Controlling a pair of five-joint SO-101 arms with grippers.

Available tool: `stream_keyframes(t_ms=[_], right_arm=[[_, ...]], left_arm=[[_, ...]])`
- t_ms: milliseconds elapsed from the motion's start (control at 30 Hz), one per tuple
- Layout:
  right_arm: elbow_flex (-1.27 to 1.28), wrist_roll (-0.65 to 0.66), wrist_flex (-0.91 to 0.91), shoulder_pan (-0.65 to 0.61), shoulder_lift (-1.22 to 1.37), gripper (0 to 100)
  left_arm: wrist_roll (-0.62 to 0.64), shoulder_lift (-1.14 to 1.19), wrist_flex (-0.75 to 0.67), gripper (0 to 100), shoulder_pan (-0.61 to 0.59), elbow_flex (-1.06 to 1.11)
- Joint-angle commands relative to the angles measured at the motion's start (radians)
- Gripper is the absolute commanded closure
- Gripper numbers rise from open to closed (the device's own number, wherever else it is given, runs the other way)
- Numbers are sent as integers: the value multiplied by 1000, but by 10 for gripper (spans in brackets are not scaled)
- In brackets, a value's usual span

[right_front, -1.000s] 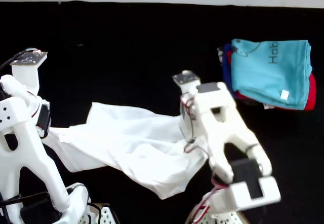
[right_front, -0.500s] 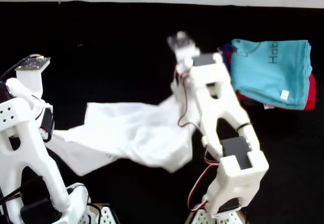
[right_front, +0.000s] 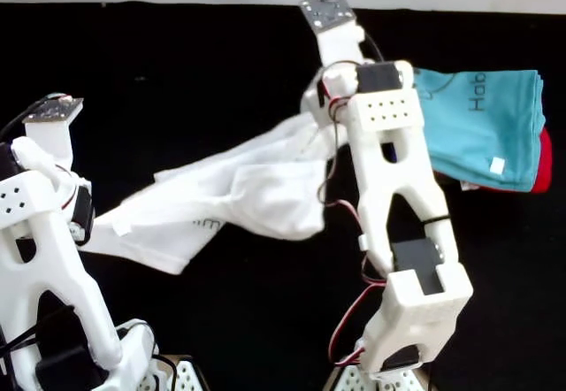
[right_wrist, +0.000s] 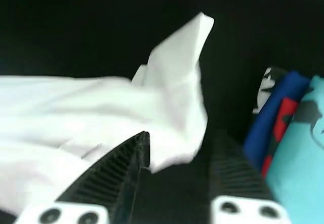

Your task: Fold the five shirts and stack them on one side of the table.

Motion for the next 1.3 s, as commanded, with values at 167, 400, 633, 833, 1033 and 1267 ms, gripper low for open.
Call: stream_keyframes(t_ms=[167, 400, 633, 833, 1033, 1267], right_arm=[[-48, 12, 202, 4, -53, 792], [-41, 9, 314, -65, 4, 793], [-50, -60, 308, -117, 91, 720], [-51, -81, 282, -170, 174, 712], [-51, -83, 236, -202, 240, 714], [-50, -83, 236, -202, 283, 941]], left_arm=[[-5, -7, -11, 992, -7, -7], [-3, -7, -32, 992, -4, -2], [-3, -7, -31, 992, -8, -2], [-3, -7, -29, 992, -10, -2], [-3, -7, -31, 992, -10, -2], [-3, -7, -32, 992, -7, -2]])
